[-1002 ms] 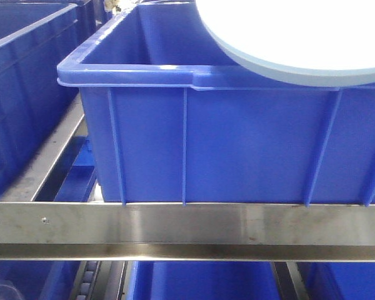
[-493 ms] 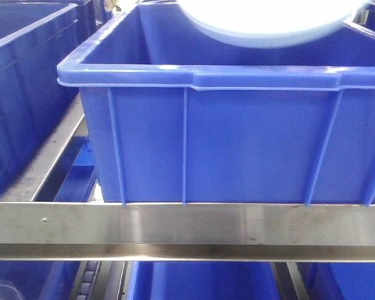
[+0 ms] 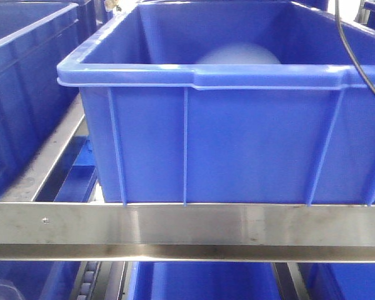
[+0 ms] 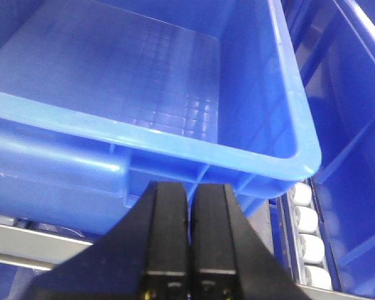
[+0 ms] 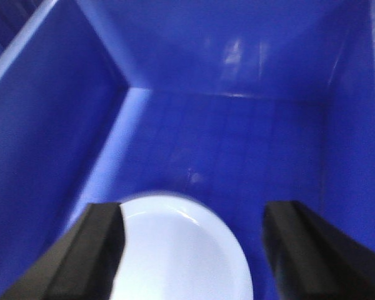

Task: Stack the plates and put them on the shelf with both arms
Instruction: 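Lower the plates into the blue bin and open the right gripper, then raise the open right gripper out of the blue bin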

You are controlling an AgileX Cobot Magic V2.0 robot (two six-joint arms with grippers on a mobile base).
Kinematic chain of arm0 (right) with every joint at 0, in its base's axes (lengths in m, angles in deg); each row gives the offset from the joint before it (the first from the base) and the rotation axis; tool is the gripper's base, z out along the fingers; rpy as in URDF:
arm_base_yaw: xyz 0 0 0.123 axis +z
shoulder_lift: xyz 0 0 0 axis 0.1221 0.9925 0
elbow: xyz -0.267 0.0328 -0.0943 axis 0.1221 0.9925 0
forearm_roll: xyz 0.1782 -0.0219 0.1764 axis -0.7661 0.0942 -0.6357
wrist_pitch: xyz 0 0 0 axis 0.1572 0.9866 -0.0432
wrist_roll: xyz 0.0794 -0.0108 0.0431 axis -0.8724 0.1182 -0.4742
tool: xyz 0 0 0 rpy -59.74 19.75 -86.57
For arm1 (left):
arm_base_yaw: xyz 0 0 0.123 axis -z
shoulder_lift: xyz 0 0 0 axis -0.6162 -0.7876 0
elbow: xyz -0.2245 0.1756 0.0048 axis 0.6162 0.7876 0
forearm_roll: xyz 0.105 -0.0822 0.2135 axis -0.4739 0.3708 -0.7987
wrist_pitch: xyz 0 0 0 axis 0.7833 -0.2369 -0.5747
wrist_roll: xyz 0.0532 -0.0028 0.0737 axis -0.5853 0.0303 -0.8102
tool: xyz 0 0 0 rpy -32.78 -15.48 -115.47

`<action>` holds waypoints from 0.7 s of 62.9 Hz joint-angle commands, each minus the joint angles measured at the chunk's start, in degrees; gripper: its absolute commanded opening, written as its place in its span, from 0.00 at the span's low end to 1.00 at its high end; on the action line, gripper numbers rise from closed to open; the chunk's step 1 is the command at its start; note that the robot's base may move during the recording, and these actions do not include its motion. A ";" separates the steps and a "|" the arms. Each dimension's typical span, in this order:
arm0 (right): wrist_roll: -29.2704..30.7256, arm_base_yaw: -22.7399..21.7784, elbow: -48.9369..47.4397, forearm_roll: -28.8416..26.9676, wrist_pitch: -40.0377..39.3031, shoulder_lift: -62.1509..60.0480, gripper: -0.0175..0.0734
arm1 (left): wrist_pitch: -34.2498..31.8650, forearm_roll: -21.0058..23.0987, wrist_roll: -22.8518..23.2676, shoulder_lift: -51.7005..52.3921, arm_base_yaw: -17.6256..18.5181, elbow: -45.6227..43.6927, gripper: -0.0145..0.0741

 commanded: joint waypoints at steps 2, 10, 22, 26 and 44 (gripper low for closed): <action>0.07 -0.35 -1.90 -0.42 -3.14 -4.70 0.83 | -4.90 0.01 -0.06 -0.11 0.45 -1.63 0.26; 0.07 -0.48 2.94 -0.42 -3.48 -11.77 0.78 | -4.90 0.01 -0.06 -0.11 0.45 -1.63 0.26; 0.07 -2.99 17.10 -0.37 -7.78 -26.30 0.64 | -4.90 0.01 -0.06 -0.11 0.45 -1.63 0.26; 0.07 -5.55 22.18 -0.37 -8.77 -32.65 0.54 | -4.90 0.01 -0.06 -0.11 0.45 -1.63 0.26; 0.07 -17.57 43.33 -0.37 -10.70 -60.54 0.26 | -4.90 0.01 -0.06 -0.11 0.45 -1.63 0.26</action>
